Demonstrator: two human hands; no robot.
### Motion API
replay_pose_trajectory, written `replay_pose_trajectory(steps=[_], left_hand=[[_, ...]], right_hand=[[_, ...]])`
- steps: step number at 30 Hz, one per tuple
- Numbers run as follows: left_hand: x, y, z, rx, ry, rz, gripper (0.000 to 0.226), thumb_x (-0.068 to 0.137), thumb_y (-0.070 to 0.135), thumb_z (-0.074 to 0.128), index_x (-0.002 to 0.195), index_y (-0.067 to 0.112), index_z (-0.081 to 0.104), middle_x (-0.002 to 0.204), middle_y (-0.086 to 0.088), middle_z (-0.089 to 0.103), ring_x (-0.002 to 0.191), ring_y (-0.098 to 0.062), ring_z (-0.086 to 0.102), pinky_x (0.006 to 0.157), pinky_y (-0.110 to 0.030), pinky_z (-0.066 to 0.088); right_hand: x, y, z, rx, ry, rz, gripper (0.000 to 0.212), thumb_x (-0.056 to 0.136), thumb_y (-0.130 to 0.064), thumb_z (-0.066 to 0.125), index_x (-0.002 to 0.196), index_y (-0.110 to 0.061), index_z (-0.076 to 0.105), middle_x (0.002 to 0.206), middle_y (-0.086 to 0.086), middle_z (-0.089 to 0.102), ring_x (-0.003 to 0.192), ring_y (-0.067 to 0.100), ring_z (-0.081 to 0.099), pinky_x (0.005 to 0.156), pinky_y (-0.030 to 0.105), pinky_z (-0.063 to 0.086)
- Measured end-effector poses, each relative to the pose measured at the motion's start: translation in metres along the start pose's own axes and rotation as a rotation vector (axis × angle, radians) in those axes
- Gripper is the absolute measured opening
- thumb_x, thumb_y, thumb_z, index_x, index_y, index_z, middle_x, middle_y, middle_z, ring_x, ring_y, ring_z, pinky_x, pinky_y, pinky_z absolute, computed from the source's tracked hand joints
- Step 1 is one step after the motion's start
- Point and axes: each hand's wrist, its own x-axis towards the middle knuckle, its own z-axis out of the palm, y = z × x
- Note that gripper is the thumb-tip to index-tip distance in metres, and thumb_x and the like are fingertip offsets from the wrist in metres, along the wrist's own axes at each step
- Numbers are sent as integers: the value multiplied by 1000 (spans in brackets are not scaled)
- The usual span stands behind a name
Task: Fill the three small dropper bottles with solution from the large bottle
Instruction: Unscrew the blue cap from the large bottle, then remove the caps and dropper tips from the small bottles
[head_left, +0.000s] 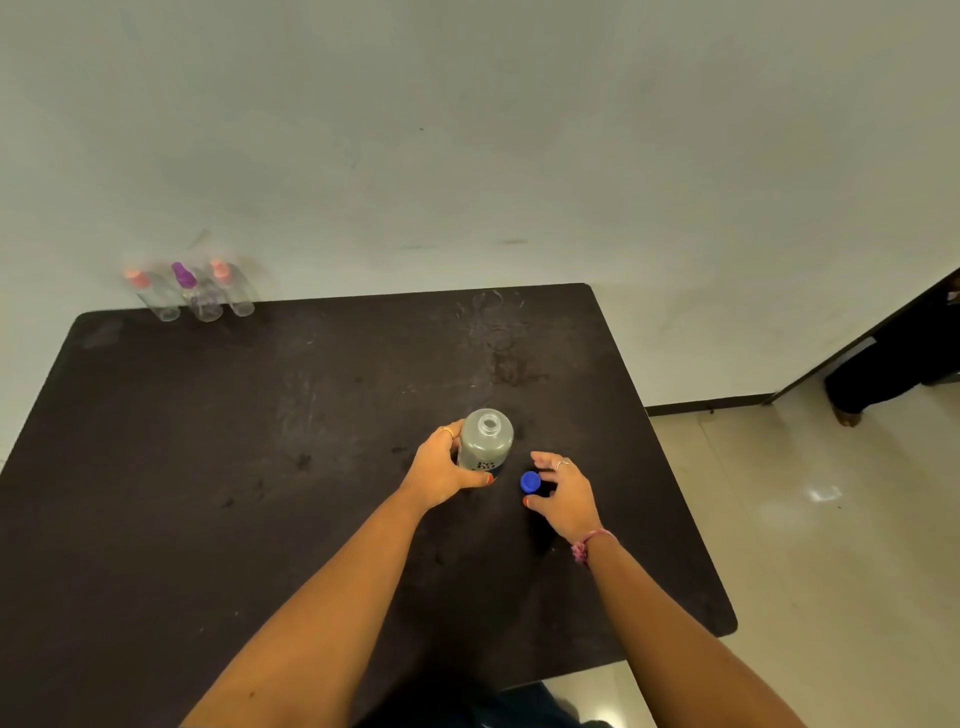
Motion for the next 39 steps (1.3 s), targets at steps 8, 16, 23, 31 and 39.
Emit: replay_pose_trajectory(steps=[8,16,23,31,39], left_hand=[[-13,-15,-46,293,73,28,100,74,6,76,152,18,15,152,-7,27,139,-22,32,112,-30,29],[-45,-19,-129,275,372,181,62,89,16,63,144,12,36,139,-5,41,124,-16,45,101,-20,30],[-63,-37,-215,220,494,203,51,91,17,59,140,16,43,136,-3,43,119,-11,46,98,-19,31],[-58,-61,-295,122,607,215,40,91,16,58,131,18,53,128,1,49,116,-10,49,102,-33,43],[-45,-83,-353,59,660,191,33,91,15,58,124,17,59,128,0,52,117,-11,51,96,-27,45]], right_hand=[[2,-33,-38,-46,94,-173,42,83,2,65,121,-15,60,120,5,60,97,12,57,84,18,46],[-14,-144,-39,88,262,-437,24,88,-7,62,111,-12,67,104,-2,66,91,7,62,76,4,45],[-10,-234,30,98,184,-516,21,89,-13,61,107,-19,69,102,-5,67,89,5,62,76,8,47],[22,-300,128,-5,23,-570,27,90,-12,60,116,-16,63,109,-2,64,86,1,61,79,9,46],[79,-362,194,-173,-39,-569,37,89,-13,59,126,-14,56,119,4,59,80,12,63,87,26,50]])
